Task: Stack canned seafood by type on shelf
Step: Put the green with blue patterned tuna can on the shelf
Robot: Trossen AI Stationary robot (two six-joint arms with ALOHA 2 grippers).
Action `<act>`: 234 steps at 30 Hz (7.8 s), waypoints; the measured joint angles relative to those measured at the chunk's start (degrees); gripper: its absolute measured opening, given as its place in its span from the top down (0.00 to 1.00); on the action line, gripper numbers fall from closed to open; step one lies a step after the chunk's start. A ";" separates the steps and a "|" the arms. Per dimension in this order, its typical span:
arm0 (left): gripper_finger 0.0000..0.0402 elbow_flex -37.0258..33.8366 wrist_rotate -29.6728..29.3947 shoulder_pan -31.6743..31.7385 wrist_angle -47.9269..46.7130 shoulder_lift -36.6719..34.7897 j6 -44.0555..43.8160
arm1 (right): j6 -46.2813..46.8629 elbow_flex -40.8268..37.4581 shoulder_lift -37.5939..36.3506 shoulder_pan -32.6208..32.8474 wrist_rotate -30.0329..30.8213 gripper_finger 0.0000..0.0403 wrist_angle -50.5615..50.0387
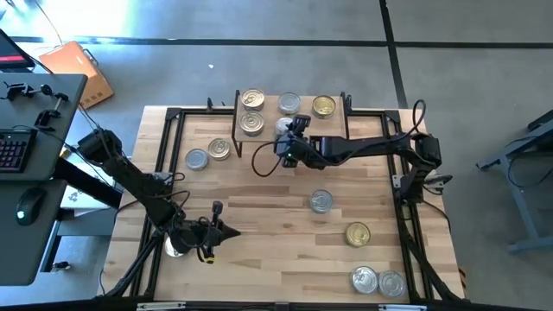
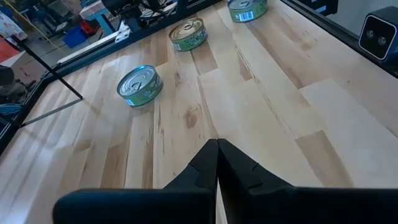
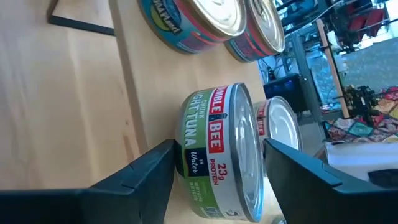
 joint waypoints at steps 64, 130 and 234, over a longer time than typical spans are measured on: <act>1.00 -0.04 1.12 -1.06 0.28 0.00 -5.69 | 106.31 -20.66 -1.08 60.35 -14.84 0.42 -30.30; 1.00 -11.41 18.63 22.53 15.02 0.04 -3.76 | 2.88 -22.39 14.66 27.74 -22.95 0.97 41.86; 0.68 5.49 2.08 12.90 29.03 29.14 26.32 | 14.86 -4.26 12.44 34.45 -5.74 0.46 11.10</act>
